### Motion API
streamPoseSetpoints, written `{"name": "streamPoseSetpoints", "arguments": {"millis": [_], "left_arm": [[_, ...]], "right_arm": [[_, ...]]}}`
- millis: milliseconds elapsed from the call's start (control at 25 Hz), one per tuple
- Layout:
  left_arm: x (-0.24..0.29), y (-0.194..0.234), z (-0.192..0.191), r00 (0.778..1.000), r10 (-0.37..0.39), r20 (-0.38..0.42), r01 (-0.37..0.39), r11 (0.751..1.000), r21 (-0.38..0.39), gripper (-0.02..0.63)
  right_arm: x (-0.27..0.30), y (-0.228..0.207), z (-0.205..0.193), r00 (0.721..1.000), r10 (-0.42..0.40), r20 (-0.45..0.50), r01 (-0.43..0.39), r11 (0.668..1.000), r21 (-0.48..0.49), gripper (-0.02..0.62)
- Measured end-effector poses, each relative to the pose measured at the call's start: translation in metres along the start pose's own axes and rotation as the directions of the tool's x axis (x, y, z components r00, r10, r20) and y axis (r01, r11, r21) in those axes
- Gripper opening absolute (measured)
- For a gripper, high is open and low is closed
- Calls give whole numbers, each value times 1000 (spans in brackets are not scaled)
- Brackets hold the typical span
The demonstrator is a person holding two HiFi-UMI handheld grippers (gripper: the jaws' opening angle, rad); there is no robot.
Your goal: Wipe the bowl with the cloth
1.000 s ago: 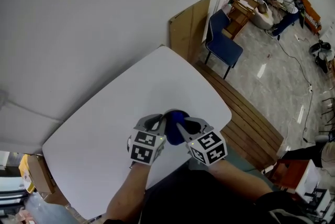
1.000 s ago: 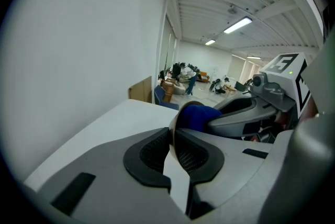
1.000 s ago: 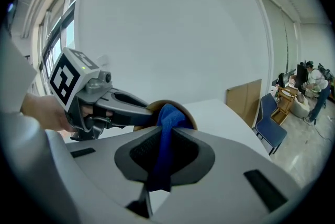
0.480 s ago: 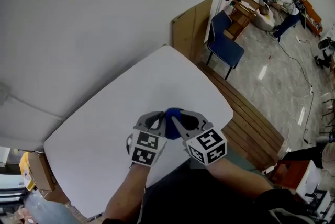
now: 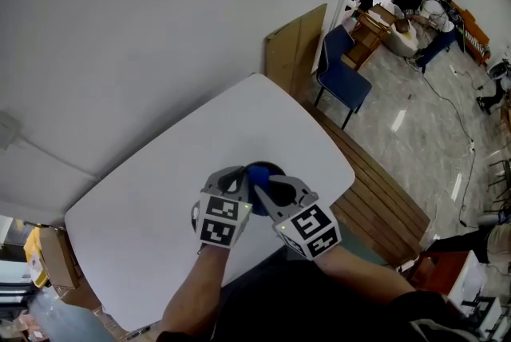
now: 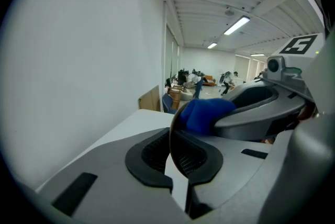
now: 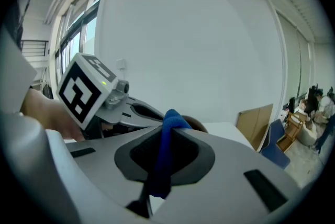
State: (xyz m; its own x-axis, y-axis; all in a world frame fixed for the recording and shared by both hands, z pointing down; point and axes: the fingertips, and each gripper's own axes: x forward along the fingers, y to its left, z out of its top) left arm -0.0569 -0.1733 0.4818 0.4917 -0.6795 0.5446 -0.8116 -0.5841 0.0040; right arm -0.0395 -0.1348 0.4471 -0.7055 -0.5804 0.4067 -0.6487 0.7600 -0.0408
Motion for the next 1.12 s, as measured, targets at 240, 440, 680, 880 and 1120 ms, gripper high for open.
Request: {"name": "streamPoseSetpoints", "arguments": {"millis": [240,440,680,880,1120], "left_arm": [[0,2,-14,999,-31,-13,30,996,-88,17],[4,-3,-20,998,-59,-17,56,989,-137,17],[2,2,-13,998,-57,10,58,981,-184,17],[-1,13,-8,999,-35,25,39,977,-211,17],[-1,10,-6,1000,-18,12,20,985,-173,35]], "right_arm": [[-21,-7,40,988,-42,146,54,996,-74,35],[-49,10,98,936,53,349,-34,998,-59,35],[-24,3,31,994,33,101,-34,999,12,35],[-17,-3,-20,998,25,-58,-23,999,37,35],[-8,-18,-57,981,-36,-192,27,998,-50,35]]}}
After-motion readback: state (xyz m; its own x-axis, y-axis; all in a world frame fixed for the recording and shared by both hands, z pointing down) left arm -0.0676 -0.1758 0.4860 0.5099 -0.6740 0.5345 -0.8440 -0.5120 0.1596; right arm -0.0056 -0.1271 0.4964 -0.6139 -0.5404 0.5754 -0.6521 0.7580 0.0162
